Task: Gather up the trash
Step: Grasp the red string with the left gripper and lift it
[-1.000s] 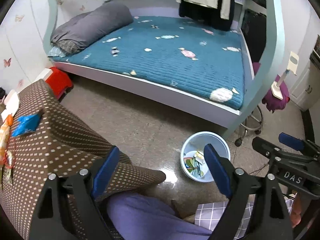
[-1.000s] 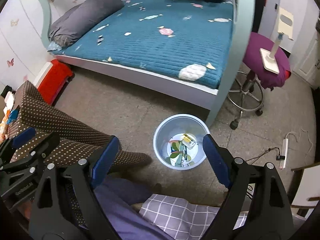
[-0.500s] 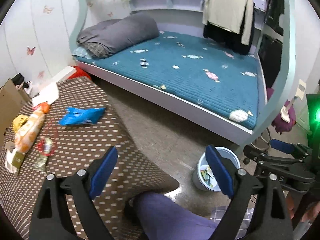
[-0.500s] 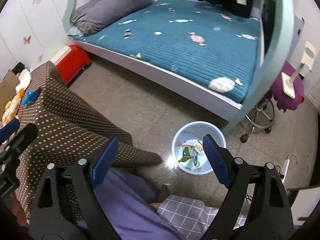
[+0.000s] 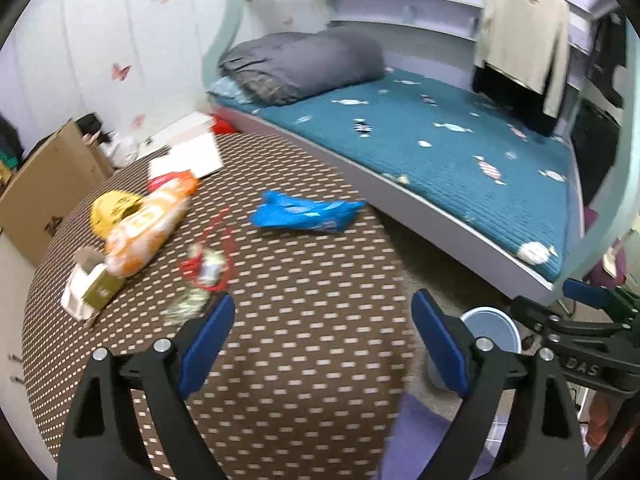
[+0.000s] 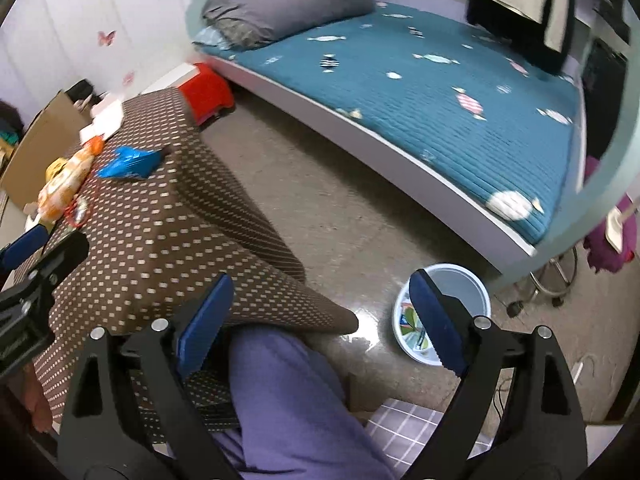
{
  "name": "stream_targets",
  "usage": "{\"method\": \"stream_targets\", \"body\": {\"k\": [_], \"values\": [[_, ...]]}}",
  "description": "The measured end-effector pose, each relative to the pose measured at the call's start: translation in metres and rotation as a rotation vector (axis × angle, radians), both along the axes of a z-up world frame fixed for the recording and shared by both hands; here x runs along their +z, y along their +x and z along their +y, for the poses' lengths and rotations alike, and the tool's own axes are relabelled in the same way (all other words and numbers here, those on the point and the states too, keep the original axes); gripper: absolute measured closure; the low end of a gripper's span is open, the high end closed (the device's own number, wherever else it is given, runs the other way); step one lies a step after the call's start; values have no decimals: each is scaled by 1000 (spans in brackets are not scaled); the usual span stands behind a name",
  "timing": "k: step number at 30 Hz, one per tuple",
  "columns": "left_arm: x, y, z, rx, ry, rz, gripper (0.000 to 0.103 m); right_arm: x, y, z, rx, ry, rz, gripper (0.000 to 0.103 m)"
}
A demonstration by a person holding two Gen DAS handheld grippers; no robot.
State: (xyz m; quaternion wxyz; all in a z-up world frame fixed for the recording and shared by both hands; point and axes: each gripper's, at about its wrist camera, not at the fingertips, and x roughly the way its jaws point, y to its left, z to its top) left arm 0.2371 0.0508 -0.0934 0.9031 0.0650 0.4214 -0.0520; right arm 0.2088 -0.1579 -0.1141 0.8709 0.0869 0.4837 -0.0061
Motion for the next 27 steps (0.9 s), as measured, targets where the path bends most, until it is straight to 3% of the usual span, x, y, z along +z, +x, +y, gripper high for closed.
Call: {"method": "stream_targets", "body": {"k": [8,14,16,19,23,27], "values": [[1,15,57,60,-54,-3,16,3,16,44,92,-3,2,15],[-4,30,75,23,-56,-14,43,8,30,68,143,1,-8,15],[-10,37,77,17,-53,0,57,9,36,75,160,0,-13,15],[-21,47,80,13,-41,21,70,8,43,82,175,-3,-13,15],[-31,56,81,15,-39,33,79,7,52,87,186,-4,-9,15],[-32,59,85,10,-52,19,98,5,59,88,189,-4,-4,15]]}}
